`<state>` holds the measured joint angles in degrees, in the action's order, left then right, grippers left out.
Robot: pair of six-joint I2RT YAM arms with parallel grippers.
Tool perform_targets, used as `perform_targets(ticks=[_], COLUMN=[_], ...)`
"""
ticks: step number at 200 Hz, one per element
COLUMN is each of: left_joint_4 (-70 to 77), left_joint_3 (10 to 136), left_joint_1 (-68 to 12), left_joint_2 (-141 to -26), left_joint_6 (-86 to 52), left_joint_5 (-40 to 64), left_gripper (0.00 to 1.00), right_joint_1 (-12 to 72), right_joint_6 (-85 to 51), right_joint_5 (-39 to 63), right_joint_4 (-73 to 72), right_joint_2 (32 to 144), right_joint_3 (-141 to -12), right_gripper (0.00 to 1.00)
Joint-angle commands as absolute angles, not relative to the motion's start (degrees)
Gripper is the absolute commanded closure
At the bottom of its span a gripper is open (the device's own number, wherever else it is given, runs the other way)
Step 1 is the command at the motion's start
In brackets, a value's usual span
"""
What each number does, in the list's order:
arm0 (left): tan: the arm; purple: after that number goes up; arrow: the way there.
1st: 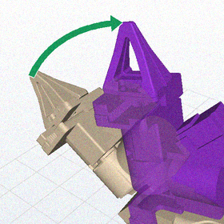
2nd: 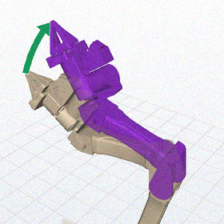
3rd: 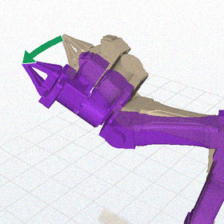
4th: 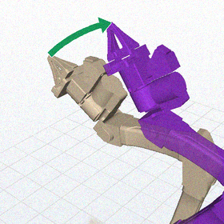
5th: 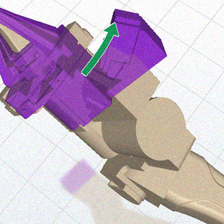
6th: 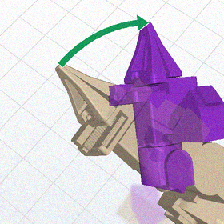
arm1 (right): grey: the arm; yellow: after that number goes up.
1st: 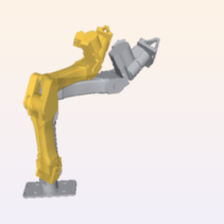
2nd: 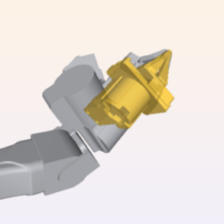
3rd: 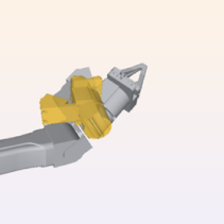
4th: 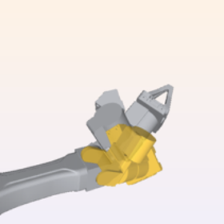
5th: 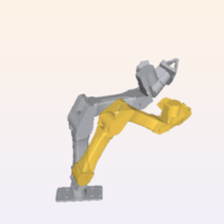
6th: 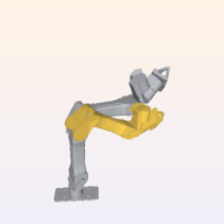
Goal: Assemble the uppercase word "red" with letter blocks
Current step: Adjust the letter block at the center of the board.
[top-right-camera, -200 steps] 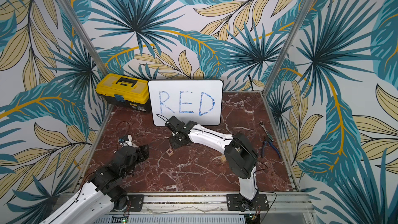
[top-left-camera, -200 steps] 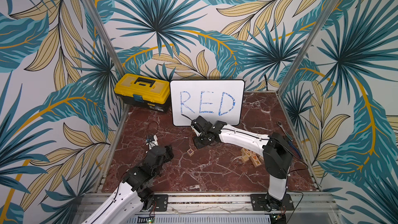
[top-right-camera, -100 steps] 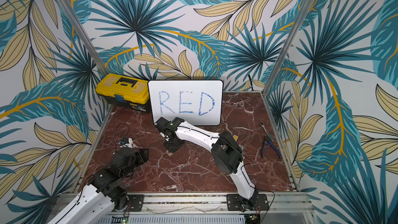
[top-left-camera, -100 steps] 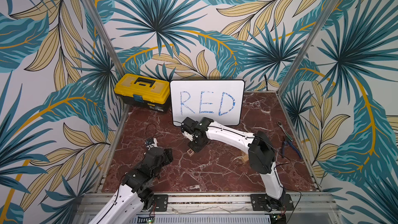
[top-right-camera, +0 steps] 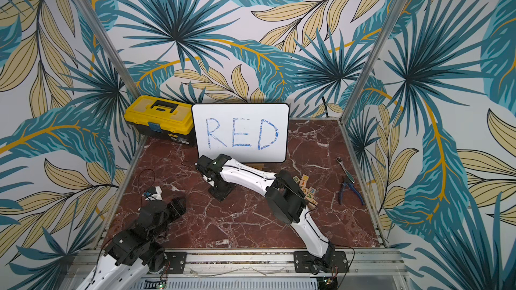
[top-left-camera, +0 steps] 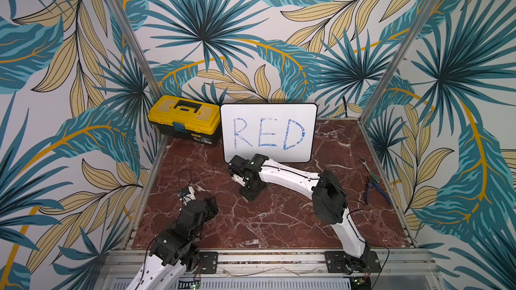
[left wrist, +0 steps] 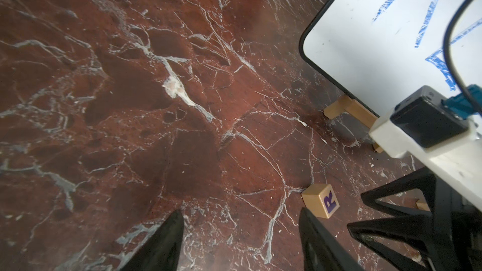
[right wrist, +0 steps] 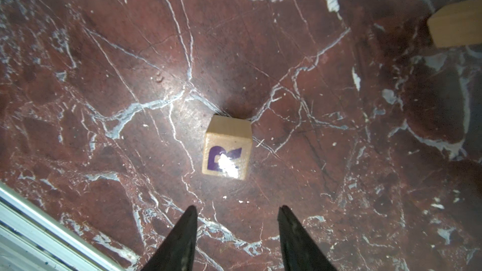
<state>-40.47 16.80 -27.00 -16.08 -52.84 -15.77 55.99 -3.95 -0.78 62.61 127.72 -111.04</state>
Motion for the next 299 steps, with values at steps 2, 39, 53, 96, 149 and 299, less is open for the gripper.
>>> perform_targets(ticks=[2, 39, 53, 96, 149, 299], left_joint_4=[-42.9, -43.06, -43.02, -43.22, -43.33, -43.24], left_joint_3=[15.38, 15.47, 15.47, 15.46, 15.48, 15.12], left_joint_1=[-26.76, -26.72, -26.72, -26.72, -26.72, -26.72], left_joint_2=[-16.0, -16.05, -15.96, -15.95, -15.87, -14.33], left_joint_6=[-54.23, -54.31, -54.32, -54.4, -54.4, -53.75], left_joint_5=[-17.31, -17.65, -17.67, -17.84, -17.93, -17.15], left_gripper=[0.3, 0.3, 0.3, 0.3, 0.3, 0.31], right_joint_1=[56.37, 56.41, 56.34, 56.36, 56.34, 55.85], right_joint_6=[-5.12, -6.89, -7.61, -10.1, -15.43, -48.08], right_joint_5=[-0.04, -0.93, -1.21, -1.53, -2.02, -0.42], right_joint_4=[62.32, 61.7, 62.01, 62.3, 63.24, 66.97], right_joint_2=[130.18, 132.51, 133.48, 135.21, 135.64, 135.95], right_joint_3=[-112.55, -114.43, -115.53, -117.36, -118.12, -118.38], right_gripper=[0.47, 0.47, 0.47, 0.49, 0.61, 0.65])
